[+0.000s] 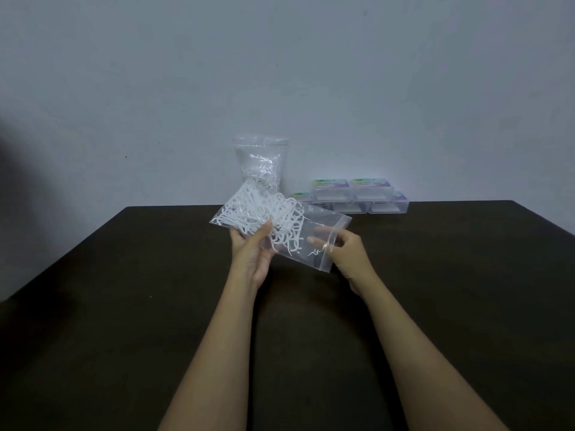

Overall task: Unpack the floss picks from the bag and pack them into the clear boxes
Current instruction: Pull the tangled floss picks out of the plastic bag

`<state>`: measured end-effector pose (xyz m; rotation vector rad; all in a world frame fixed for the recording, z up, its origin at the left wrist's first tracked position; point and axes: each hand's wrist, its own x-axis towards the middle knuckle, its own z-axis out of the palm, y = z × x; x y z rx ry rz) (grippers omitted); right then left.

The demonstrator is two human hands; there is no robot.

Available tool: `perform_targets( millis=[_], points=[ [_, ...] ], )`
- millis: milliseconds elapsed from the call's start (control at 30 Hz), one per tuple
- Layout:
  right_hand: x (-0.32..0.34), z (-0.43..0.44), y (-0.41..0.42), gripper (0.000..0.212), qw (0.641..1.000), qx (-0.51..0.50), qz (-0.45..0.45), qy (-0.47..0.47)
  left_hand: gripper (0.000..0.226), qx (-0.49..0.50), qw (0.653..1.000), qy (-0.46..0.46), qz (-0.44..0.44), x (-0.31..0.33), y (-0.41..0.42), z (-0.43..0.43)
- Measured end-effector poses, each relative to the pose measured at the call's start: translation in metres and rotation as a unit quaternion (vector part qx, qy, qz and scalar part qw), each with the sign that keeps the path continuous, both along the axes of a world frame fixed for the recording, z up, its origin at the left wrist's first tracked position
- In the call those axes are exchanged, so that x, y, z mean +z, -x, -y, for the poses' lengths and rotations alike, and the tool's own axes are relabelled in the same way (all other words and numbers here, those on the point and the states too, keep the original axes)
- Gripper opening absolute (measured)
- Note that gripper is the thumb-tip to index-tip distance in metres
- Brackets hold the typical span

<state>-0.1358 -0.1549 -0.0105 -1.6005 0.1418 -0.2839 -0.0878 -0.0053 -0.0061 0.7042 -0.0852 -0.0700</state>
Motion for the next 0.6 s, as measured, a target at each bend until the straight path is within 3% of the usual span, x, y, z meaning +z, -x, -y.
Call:
perform_targets(
  millis=[167, 367, 600],
  points=[
    [-0.0001, -0.0067, -0.0014, 0.033, 1.0, 0.002, -0.012, -0.001, 0.054, -0.009, 0.999, -0.01, 0.033, 0.0019, 0.0024, -0.001],
    [-0.0021, -0.0073, -0.0021, 0.031, 1.0, -0.003, -0.024, 0.013, 0.055, -0.014, 0.999, -0.023, 0.044, 0.0007, 0.0038, 0.0022],
    [-0.0006, -0.0103, 0.0006, 0.033, 0.999, -0.003, -0.015, -0.04, 0.059, -0.043, 0.996, -0.032, 0.07, 0.0053, 0.0086, 0.0025]
  ],
)
